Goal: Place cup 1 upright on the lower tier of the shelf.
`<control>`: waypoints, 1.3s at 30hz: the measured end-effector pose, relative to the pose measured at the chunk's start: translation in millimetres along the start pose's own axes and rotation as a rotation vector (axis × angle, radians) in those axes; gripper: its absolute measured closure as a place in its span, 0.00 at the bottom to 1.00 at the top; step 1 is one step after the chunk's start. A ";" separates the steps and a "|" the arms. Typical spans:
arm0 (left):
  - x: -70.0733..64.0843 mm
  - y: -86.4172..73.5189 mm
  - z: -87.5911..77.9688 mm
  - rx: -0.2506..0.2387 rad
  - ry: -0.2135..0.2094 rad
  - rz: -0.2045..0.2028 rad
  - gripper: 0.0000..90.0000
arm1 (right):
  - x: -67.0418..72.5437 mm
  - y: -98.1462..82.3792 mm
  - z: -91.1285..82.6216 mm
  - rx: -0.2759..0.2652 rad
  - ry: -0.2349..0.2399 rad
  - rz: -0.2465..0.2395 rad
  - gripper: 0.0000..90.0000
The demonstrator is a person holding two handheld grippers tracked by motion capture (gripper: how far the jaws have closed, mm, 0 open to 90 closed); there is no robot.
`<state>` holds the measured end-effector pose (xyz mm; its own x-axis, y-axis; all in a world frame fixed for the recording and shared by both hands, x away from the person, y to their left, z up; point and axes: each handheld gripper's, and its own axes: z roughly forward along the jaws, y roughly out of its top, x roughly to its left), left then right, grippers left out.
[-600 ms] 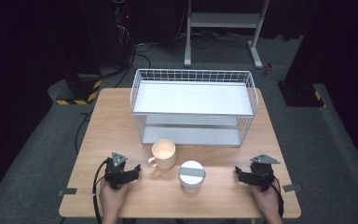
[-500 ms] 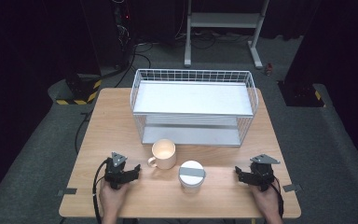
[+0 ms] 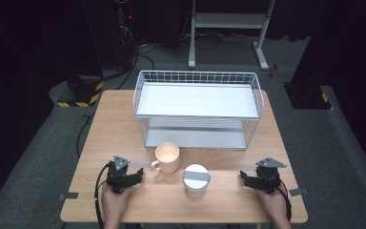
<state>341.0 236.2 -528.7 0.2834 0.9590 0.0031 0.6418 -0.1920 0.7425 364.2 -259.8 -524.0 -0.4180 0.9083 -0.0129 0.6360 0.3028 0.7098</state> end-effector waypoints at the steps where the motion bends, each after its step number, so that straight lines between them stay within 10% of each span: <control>1: 0.1 0.0 0.0 0.000 0.001 -0.002 0.25 | 0.5 0.2 0.4 0.005 0.005 -0.010 0.15; 27: 0.5 0.2 0.1 0.003 0.010 -0.003 0.24 | -1.5 -6.5 -8.3 -0.038 0.079 0.025 0.17; 39: 0.8 0.3 -0.1 0.006 0.009 0.002 0.24 | 15.4 -3.4 -17.8 -0.073 0.138 -0.035 0.17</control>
<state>341.4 236.9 -528.4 0.2782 0.9605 0.0109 0.6451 -0.1953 0.7387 344.1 -252.0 -514.1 -0.5273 0.8479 0.0543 0.5725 0.3074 0.7601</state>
